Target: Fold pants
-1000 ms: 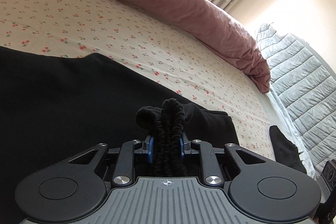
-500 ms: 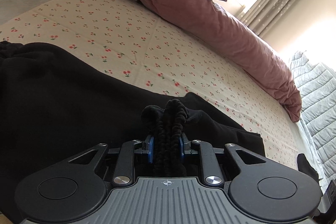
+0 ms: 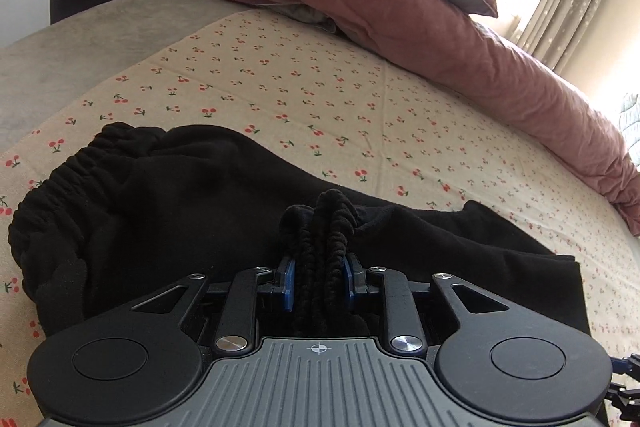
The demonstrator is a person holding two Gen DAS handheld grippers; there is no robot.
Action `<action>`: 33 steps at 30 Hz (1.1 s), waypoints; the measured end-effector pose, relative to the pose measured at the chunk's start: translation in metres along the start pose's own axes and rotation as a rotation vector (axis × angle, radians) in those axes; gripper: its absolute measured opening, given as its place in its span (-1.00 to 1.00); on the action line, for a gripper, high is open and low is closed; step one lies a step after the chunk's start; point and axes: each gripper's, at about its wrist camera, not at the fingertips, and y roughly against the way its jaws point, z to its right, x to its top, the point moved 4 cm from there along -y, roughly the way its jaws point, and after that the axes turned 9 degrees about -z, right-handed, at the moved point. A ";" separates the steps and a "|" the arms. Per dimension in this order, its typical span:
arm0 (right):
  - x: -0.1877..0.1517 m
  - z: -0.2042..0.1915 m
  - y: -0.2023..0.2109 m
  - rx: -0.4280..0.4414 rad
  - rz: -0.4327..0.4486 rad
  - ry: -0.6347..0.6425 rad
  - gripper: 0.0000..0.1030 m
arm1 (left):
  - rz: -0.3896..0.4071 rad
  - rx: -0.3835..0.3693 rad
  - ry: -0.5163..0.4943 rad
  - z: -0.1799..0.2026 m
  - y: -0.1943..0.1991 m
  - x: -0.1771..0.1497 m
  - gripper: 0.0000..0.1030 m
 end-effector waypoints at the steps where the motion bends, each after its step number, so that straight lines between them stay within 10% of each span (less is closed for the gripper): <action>1: 0.001 -0.001 -0.001 -0.001 0.000 0.003 0.37 | 0.004 0.012 -0.008 0.001 0.000 -0.001 -0.48; 11: 0.006 -0.006 0.001 0.005 0.032 0.009 0.37 | 0.143 -0.015 -0.168 0.038 0.056 -0.011 -0.40; 17: 0.004 -0.016 -0.008 0.002 0.004 0.046 0.37 | 0.092 0.198 -0.140 0.016 0.038 -0.010 -0.25; 23: 0.007 -0.018 0.000 0.032 0.029 0.027 0.37 | 0.149 -0.025 -0.177 0.031 0.061 -0.022 -0.27; 26: 0.003 -0.020 -0.006 0.020 0.000 0.040 0.36 | 0.065 -0.095 -0.281 0.051 0.050 -0.035 -0.28; 29: -0.005 -0.021 -0.017 0.002 -0.057 0.078 0.35 | -0.114 0.014 -0.343 0.049 0.018 -0.054 -0.31; 33: -0.006 -0.018 -0.010 -0.009 -0.061 0.085 0.32 | -0.071 0.036 -0.380 0.054 0.025 -0.059 -0.35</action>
